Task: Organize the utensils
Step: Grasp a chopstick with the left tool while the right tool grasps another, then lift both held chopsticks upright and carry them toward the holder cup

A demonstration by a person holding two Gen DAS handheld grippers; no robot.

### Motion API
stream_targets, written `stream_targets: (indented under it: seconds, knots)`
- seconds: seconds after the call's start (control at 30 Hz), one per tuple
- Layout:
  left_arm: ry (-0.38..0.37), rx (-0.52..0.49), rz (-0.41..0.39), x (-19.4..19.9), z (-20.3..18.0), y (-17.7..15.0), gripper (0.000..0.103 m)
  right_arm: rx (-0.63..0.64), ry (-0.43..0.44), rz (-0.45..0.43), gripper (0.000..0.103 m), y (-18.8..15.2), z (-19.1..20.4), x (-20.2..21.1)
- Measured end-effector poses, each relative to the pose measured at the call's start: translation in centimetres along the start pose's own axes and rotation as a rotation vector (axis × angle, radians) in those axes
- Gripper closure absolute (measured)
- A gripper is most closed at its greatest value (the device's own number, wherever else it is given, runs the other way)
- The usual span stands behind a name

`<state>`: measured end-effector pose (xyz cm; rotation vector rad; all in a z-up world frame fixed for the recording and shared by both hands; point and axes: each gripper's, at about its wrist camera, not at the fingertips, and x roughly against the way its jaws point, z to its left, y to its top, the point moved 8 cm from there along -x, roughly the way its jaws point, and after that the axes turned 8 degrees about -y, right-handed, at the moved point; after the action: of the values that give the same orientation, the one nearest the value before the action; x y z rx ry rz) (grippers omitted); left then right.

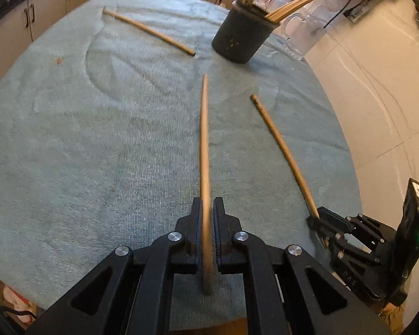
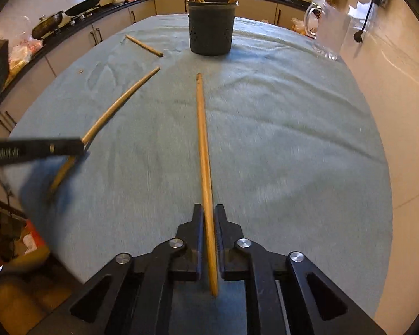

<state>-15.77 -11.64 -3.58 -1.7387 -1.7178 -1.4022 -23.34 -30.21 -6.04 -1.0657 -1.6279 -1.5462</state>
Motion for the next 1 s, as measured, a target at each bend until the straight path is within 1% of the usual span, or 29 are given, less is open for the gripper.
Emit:
stream_targets:
  seconds: [0.03,0.1,0.17,0.2,0.4,0.43,0.5,0.57,0.63,0.8,1.0]
  knots:
    - [0.014,-0.015,-0.011,0.3,-0.2,0.1,0.095,-0.002,0.015,-0.006,0.072,-0.2,-0.2,0.1]
    - [0.046,-0.046,-0.034,0.8,-0.5,0.6,0.092,-0.013,0.03,-0.014,0.069,-0.2,-0.3,0.1]
    - [0.074,-0.058,-0.049,1.1,-0.4,1.1,0.079,-0.031,0.039,-0.016,0.069,0.2,-0.4,0.0]
    - [0.086,-0.057,-0.053,1.1,-0.2,1.4,0.077,-0.037,0.046,-0.017,0.069,0.6,-0.4,-0.2]
    - [0.13,-0.046,-0.053,0.5,1.2,4.4,0.077,-0.014,0.061,-0.007,0.069,3.6,0.1,-2.0]
    - [0.131,-0.051,-0.052,0.6,1.2,4.8,0.077,-0.014,0.065,-0.007,0.069,4.5,0.1,-2.4]
    - [0.125,-0.059,-0.032,-0.6,1.1,6.3,0.077,-0.011,0.071,-0.008,0.069,6.1,0.1,-3.1]
    - [0.114,-0.055,-0.012,-1.9,0.9,7.5,0.077,-0.009,0.063,0.008,0.069,7.5,0.2,-4.2]
    - [0.108,-0.062,0.005,-3.2,0.9,8.6,0.077,-0.01,0.06,0.005,0.069,8.8,0.2,-5.0]
    - [0.156,-0.094,0.034,-6.2,1.3,10.9,0.077,0.011,0.021,0.007,0.069,11.8,0.4,-6.7]
    - [0.155,-0.102,0.019,-7.0,1.1,12.3,0.077,0.004,-0.009,0.02,0.069,13.8,0.3,-7.9]
